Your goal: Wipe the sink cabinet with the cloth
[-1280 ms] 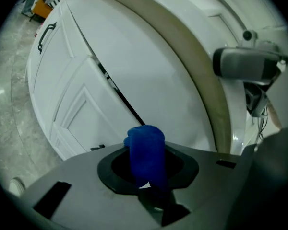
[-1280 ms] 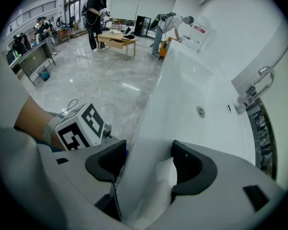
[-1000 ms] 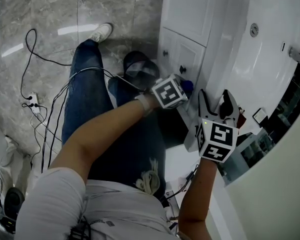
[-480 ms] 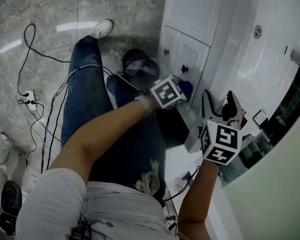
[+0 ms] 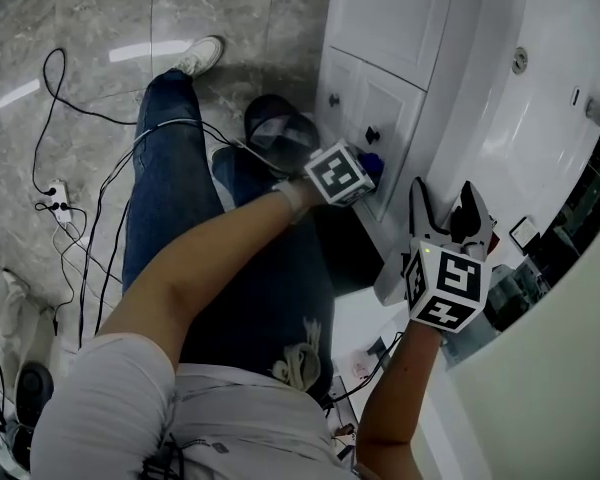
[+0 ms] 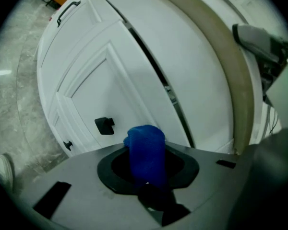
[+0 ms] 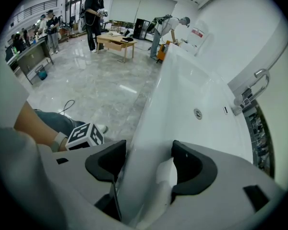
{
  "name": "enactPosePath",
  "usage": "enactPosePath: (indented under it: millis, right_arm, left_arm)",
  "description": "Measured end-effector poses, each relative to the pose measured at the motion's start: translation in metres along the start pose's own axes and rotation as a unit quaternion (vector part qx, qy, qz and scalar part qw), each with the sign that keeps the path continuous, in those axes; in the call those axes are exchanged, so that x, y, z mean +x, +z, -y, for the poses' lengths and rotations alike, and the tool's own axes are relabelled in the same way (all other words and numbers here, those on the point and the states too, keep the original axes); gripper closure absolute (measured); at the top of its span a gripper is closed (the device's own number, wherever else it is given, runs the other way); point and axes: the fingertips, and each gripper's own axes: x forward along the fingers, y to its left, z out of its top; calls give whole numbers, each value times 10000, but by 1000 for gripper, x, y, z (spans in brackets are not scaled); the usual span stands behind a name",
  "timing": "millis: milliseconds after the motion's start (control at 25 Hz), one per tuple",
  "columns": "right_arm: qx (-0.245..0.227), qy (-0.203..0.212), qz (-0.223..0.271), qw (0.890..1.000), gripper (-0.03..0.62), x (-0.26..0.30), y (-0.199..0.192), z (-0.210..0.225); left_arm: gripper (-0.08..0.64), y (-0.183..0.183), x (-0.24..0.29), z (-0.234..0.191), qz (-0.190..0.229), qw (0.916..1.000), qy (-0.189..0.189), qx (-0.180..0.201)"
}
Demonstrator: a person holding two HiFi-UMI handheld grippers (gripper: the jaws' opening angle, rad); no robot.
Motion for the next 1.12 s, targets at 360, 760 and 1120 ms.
enactPosePath:
  millis: [360, 760, 1120]
  right_arm:
    - [23, -174, 29, 9998, 324, 0, 1, 0]
    - [78, -306, -41, 9995, 322, 3, 1, 1]
    - [138, -446, -149, 9988, 324, 5, 1, 3]
  left_arm:
    - [460, -22, 22, -46, -456, 9979, 459, -82]
    - [460, -41, 41, -90, -569, 9936, 803, -562]
    - [460, -54, 37, -92, -832, 9870, 294, -1340]
